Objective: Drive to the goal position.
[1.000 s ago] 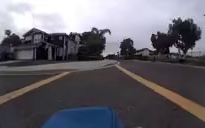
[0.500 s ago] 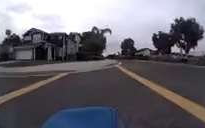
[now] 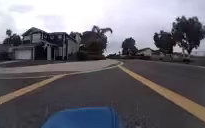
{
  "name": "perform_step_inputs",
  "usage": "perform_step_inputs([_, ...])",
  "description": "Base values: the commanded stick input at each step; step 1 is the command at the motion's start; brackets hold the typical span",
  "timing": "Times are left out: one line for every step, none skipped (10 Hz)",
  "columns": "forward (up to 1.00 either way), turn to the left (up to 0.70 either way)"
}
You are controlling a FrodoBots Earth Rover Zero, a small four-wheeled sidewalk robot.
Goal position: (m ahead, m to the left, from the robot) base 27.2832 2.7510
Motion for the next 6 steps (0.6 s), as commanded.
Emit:
perform_step_inputs([0.7, 0.0])
perform_step_inputs([0.7, 0.0])
perform_step_inputs([0.7, 0.0])
perform_step_inputs([0.7, 0.0])
perform_step_inputs([0.7, 0.0])
perform_step_inputs([0.7, 0.0])
